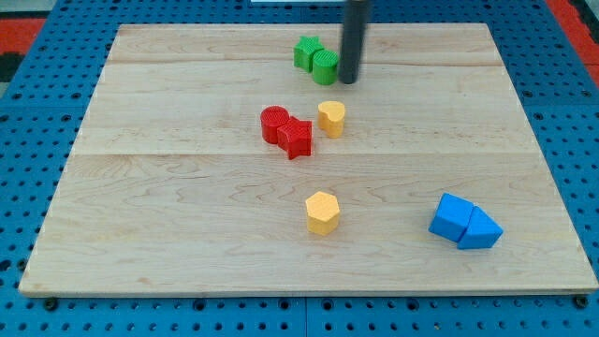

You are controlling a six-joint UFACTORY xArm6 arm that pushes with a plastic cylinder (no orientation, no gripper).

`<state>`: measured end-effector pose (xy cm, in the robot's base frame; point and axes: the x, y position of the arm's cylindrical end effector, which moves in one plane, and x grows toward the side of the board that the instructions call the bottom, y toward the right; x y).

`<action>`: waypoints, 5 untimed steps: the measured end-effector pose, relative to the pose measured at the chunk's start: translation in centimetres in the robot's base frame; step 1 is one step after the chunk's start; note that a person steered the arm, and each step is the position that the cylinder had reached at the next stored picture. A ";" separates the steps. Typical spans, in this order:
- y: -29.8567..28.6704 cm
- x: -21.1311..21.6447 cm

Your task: Slide the yellow heart and yellow hexagon towards the left side of the board

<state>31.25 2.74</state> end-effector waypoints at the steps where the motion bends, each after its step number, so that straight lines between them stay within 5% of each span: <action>1: -3.3 -2.7; 3: -3.6 -2.6; 5: 2.0 -1.2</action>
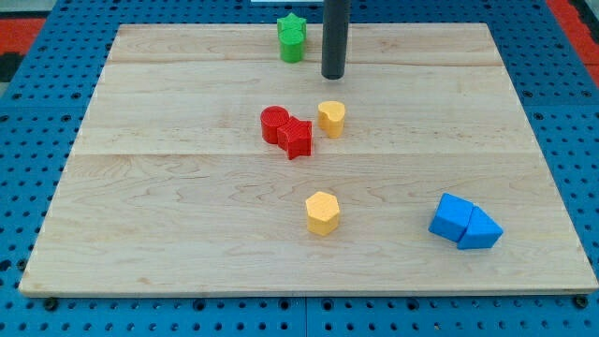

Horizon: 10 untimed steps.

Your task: Slide the yellow heart and yellow hexagon towards the left side of the board

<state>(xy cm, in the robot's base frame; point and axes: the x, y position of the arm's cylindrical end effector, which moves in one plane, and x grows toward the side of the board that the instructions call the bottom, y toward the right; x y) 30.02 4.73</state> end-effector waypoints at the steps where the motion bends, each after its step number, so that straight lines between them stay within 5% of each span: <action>1: 0.1 2.0; 4: -3.2 11.4; 5: 0.9 13.3; 8: 1.5 20.1; 10: 6.6 19.2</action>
<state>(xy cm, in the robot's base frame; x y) 49.22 11.33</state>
